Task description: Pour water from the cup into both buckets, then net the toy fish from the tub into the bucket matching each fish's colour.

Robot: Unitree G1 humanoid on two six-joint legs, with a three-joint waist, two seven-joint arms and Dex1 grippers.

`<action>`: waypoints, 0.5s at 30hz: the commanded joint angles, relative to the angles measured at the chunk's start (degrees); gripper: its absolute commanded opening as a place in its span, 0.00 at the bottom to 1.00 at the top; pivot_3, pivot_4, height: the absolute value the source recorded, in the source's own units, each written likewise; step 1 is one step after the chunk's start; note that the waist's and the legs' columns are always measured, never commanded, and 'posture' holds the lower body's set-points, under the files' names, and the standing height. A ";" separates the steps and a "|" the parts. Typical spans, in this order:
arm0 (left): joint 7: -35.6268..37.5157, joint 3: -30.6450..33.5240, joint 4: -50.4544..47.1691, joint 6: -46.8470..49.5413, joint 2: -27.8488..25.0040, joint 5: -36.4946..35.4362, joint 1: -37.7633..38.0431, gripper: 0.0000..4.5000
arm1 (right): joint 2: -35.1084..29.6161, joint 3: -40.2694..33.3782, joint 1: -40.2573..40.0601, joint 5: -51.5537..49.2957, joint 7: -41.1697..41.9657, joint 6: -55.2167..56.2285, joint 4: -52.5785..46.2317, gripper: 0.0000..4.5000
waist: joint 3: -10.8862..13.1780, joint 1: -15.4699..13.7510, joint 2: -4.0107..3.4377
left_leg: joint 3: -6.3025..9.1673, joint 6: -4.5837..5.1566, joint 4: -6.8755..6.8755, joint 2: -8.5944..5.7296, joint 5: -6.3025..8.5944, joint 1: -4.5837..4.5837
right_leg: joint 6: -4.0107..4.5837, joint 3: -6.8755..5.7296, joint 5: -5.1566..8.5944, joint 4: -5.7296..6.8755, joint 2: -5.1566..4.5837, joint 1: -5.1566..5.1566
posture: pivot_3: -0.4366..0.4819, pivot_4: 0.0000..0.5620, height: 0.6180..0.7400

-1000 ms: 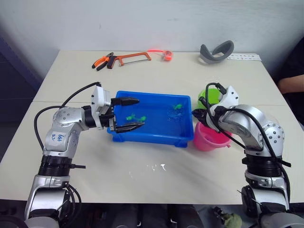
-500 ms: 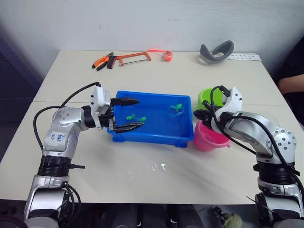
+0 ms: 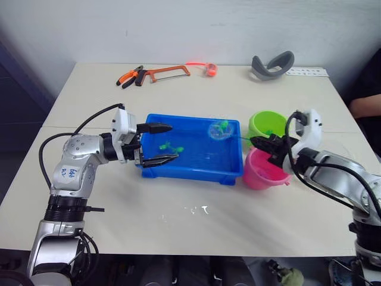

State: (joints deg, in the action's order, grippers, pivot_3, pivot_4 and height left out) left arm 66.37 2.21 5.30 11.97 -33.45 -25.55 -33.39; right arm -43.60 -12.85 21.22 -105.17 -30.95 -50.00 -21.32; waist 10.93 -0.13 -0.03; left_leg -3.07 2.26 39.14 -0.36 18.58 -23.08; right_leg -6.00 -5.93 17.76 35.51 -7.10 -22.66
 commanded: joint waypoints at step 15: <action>-4.11 -0.63 1.90 4.79 5.00 -0.69 -9.79 0.99 | -12.41 -19.46 -10.79 11.99 25.95 0.04 3.49 0.00 | 0.01 -1.42 0.03 | -0.02 0.03 0.09 -0.02 -0.01 0.03 | -0.08 -0.08 -0.05 -0.02 0.37 0.10 | 0.48 0.27 1.00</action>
State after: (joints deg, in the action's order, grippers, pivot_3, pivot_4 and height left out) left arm 63.17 1.64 7.89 16.17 -28.89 -25.74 -41.53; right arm -54.53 -29.60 10.22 -94.97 -7.06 -50.25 -18.49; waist 10.94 -1.55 0.00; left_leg -3.11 2.28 39.23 -0.39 18.57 -23.04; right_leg -6.09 -6.00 17.72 35.50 -6.73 -22.56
